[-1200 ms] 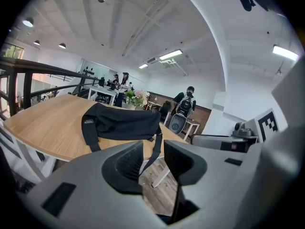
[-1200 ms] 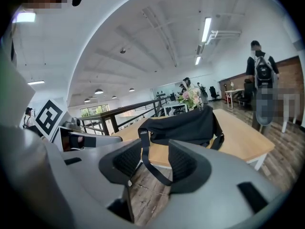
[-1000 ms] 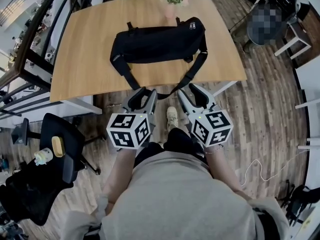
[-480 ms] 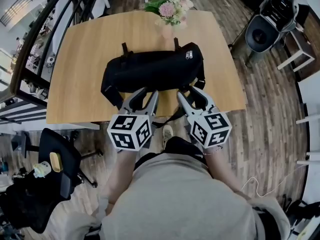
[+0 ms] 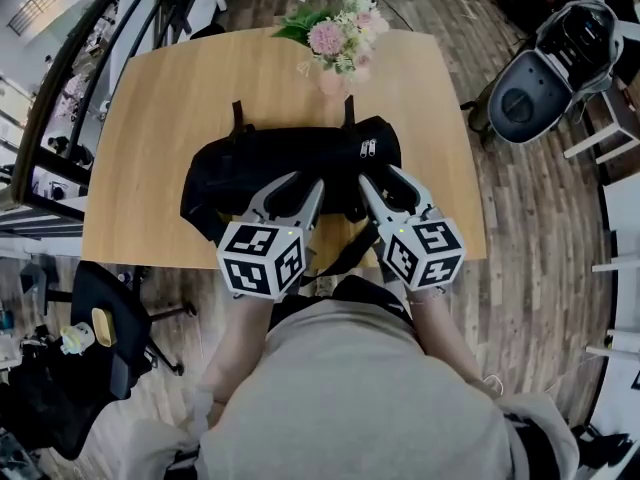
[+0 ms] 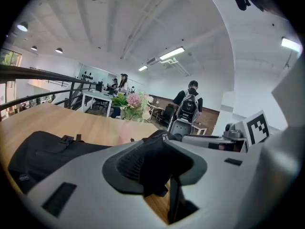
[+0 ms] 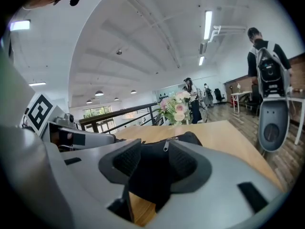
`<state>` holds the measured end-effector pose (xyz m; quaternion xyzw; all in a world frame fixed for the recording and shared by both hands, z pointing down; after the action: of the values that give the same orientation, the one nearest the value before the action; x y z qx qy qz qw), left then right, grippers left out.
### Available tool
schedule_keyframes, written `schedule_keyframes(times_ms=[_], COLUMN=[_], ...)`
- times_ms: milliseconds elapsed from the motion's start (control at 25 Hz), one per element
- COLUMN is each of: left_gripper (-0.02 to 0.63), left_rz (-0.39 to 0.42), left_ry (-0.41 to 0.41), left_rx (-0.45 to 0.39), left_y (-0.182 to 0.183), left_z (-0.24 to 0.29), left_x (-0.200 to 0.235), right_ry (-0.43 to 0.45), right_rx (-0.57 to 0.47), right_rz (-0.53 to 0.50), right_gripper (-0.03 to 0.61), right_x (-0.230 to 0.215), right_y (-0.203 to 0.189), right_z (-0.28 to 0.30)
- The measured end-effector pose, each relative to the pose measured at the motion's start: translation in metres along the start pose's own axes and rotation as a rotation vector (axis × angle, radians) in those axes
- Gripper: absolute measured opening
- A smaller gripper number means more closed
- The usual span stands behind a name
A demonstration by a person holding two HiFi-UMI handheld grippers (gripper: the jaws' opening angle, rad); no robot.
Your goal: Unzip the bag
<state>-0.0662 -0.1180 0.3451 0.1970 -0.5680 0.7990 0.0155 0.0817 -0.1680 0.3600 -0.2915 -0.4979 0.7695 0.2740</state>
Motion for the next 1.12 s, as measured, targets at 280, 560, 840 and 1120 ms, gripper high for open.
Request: schedule_keyframes(times_ms=[280, 560, 840, 1120], left_gripper=[0.140, 0.140, 0.140, 0.140], left_rz=[-0.002, -0.006, -0.009, -0.006], left_ry=[0.004, 0.006, -0.059, -0.181], left_rx=[0.032, 0.070, 0.102, 0.161], left_y=[0.000, -0.005, -0.009, -0.009], left_z=[0.027, 0.040, 0.054, 0.072], left_x=[-0.004, -0.003, -0.013, -0.027], right_ry=[-0.022, -0.050, -0.075, -0.113], right_rx=[-0.018, -0.018, -0.015, -0.008], right_rz=[0.033, 0.062, 0.099, 0.102], right_gripper=[0.176, 0.180, 0.196, 0.204], right_x=[-0.036, -0.056, -0.065, -0.066], right_y=[0.004, 0.000, -0.005, -0.004], right_z=[0.010, 0.013, 0.011, 0.007])
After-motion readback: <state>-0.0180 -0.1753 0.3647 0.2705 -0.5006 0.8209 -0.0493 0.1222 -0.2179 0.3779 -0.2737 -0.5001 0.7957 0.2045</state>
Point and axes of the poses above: the fingertips, and each gripper's own axes: z forward along the fingers, x to its left, y out of its top, the point moved 5 cm from there along -z, backward along the fingers, and after that the axes turned 2 degrees about x, right-handed, at the moved point
